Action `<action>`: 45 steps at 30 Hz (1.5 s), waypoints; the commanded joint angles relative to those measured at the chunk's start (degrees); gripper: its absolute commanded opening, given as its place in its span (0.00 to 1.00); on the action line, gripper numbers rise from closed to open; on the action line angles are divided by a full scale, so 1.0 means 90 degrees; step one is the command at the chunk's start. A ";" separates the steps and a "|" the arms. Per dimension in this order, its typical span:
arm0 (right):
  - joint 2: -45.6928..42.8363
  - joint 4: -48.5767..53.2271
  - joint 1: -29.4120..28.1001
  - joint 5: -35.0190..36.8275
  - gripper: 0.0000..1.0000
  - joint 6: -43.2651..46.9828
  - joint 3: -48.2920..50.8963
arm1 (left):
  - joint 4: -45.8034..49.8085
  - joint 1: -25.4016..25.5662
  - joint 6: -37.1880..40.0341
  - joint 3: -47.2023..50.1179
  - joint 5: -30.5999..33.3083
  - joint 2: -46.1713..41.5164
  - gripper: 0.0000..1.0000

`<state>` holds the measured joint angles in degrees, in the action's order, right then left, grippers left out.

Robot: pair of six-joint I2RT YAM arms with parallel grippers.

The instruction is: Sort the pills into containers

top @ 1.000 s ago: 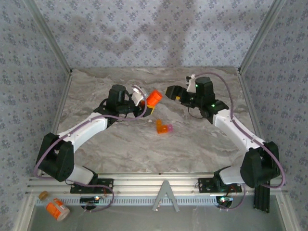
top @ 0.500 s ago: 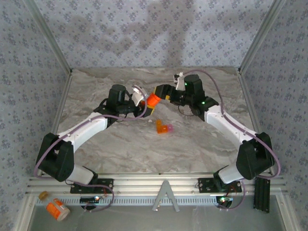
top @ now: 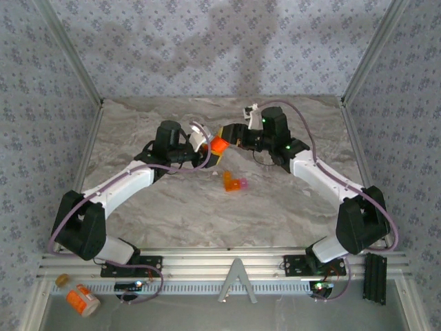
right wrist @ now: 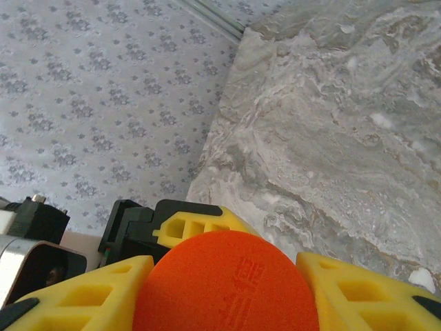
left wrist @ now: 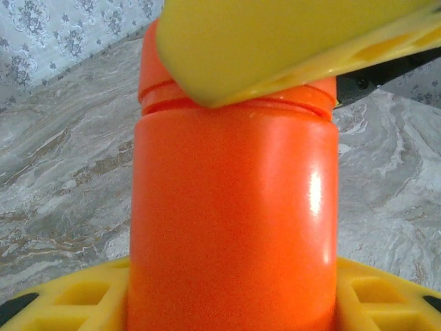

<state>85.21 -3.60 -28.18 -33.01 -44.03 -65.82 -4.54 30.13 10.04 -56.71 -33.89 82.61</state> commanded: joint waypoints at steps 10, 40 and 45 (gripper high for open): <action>0.0204 -0.0449 0.0634 -0.2481 0.69 0.1495 -0.0060 | -0.0052 0.0034 -0.0036 -0.0291 -0.0721 -0.0128 0.00; -0.0197 0.1297 -0.0229 0.1059 0.84 -0.0823 -0.0655 | 0.0217 0.0084 0.0388 -0.0336 -0.0102 0.0060 0.00; -0.0161 0.1238 -0.0272 0.0994 0.78 -0.0849 -0.0558 | 0.0217 0.0080 0.0392 -0.0334 -0.0114 0.0050 0.00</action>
<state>83.31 7.57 -30.33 -23.38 -50.92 -69.69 -1.45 30.52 12.62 -57.45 -33.80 83.00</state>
